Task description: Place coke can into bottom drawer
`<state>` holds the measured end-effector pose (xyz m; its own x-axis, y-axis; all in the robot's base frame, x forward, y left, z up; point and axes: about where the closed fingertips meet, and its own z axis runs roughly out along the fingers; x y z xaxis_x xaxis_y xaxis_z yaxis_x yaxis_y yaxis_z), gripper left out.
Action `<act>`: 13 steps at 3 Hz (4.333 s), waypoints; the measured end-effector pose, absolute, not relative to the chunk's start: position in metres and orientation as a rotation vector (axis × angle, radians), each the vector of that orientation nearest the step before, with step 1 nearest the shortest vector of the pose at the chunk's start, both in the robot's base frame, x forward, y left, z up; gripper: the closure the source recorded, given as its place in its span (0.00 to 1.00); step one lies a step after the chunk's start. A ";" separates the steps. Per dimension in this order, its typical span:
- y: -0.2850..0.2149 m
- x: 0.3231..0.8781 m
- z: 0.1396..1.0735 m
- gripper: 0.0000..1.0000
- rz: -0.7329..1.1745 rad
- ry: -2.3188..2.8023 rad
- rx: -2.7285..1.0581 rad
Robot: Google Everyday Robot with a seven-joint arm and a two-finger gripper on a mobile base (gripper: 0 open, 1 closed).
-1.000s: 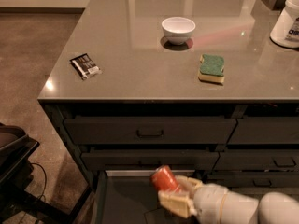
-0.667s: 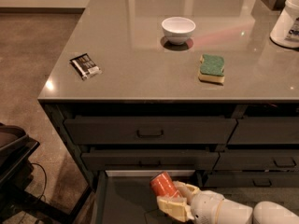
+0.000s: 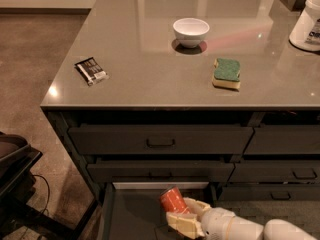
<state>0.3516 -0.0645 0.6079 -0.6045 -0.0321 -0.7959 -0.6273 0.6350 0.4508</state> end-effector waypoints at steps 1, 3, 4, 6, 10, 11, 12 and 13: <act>-0.075 0.367 0.546 1.00 0.952 2.074 -0.418; -0.070 0.370 0.457 1.00 1.085 2.069 -0.263; -0.070 0.370 0.457 1.00 1.086 2.069 -0.263; -0.083 0.401 0.355 1.00 1.247 2.086 -0.102; -0.098 0.461 0.207 0.84 1.267 2.082 0.189; -0.098 0.461 0.207 0.61 1.267 2.082 0.189; -0.098 0.461 0.207 0.38 1.267 2.082 0.189; -0.098 0.461 0.207 0.15 1.267 2.082 0.189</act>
Offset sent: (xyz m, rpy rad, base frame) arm 0.0223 -0.0066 -0.2484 0.3126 0.2064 -0.1584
